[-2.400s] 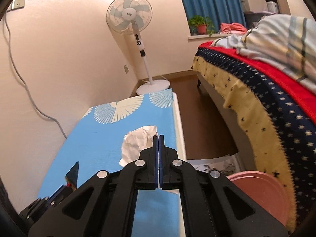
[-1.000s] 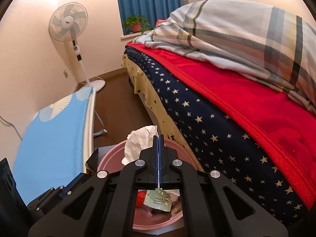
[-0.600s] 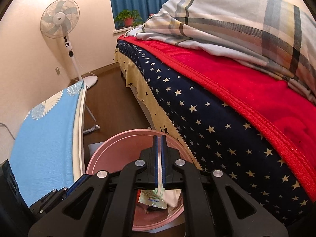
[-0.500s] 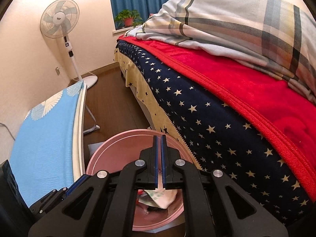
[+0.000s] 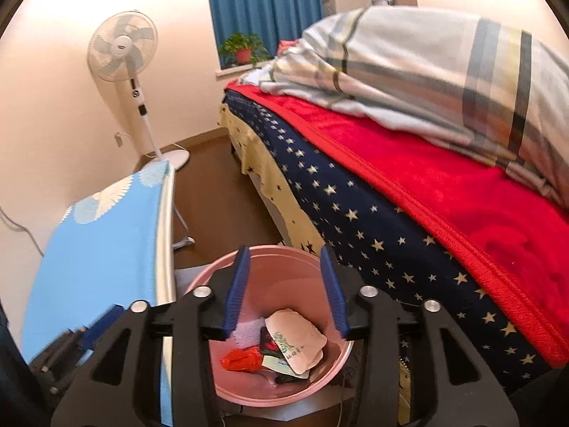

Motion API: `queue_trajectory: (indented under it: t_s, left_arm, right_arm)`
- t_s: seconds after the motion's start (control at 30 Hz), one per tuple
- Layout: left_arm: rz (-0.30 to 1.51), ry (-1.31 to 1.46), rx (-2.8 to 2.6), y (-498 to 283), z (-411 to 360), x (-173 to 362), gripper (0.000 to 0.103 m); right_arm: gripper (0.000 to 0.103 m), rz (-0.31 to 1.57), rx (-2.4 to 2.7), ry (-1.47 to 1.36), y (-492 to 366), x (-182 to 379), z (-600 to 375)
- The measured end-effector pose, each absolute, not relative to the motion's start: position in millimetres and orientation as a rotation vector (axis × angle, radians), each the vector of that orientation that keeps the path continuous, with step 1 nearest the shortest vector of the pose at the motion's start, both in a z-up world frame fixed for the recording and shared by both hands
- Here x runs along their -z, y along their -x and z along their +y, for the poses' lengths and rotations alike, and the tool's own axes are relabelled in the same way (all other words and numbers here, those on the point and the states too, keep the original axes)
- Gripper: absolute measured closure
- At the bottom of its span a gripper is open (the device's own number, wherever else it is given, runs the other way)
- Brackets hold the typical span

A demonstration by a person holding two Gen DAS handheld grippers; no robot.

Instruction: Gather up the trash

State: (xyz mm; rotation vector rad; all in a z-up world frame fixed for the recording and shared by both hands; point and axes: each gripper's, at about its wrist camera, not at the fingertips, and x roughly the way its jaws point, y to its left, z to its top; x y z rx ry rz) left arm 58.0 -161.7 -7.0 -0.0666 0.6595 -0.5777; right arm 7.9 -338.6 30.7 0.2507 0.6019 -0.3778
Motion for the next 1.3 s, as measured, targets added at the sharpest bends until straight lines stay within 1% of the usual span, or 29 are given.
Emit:
queue_trajectory:
  t_s: [0.03,0.1,0.17,0.23,0.33,0.4,0.47,0.5,0.67,0.7,0.73,0.9,1.1,1.3]
  left_arm:
    - [0.642,0.059,0.570,-53.9,-156.8,-1.2,0.064]
    - [0.608,0.050,0.552,-44.5,-145.4,-18.6,0.061]
    - [0.581,0.050,0.533,-35.4,-133.6,-33.0,0.057]
    - [0.549,0.062,0.501,-22.6,-117.5,-47.3,0.050]
    - [0.526,0.087,0.451,-5.5,-96.7,-60.4,0.043]
    - [0.520,0.098,0.423,5.0,-86.0,-65.2,0.041]
    - [0.516,0.095,0.390,17.3,-76.6,-69.0,0.037]
    - [0.512,0.093,0.378,22.6,-73.0,-70.1,0.031]
    - [0.501,0.083,0.313,51.2,-58.3,-71.3,0.023]
    - [0.501,0.078,0.294,57.5,-56.3,-70.0,0.018]
    - [0.503,0.078,0.274,63.7,-54.0,-68.0,0.015]
    - [0.530,0.067,0.224,87.8,-46.5,-54.6,0.015]
    - [0.552,0.058,0.134,94.1,-34.6,-38.9,0.008]
    - [0.589,0.049,0.068,83.2,-31.1,-20.9,0.008]
  right_arm:
    - [0.049,0.596,0.375,-0.253,-4.0,-34.5,-336.8]
    - [0.042,0.587,0.362,-0.249,3.6,-41.7,-332.7]
    - [0.039,0.584,0.355,-0.234,9.7,-47.3,-328.1]
    - [0.036,0.583,0.342,-0.224,15.0,-52.3,-323.1]
    - [0.030,0.581,0.321,-0.221,21.8,-59.5,-316.8]
    - [0.025,0.572,0.310,-0.210,28.1,-64.4,-311.3]
    - [0.021,0.567,0.293,-0.195,35.2,-69.3,-304.3]
    - [0.017,0.562,0.287,-0.181,39.4,-72.1,-300.0]
    - [0.008,0.553,0.257,-0.155,55.2,-77.9,-285.6]
    - [0.006,0.554,0.251,-0.149,57.5,-78.0,-283.0]
    - [0.006,0.556,0.244,-0.141,60.9,-77.6,-279.3]
    - [0.005,0.558,0.192,-0.105,81.6,-72.1,-258.2]
    - [0.005,0.561,0.168,-0.049,114.9,-52.1,-237.8]
    - [0.005,0.572,0.176,-0.032,113.7,-40.5,-230.7]
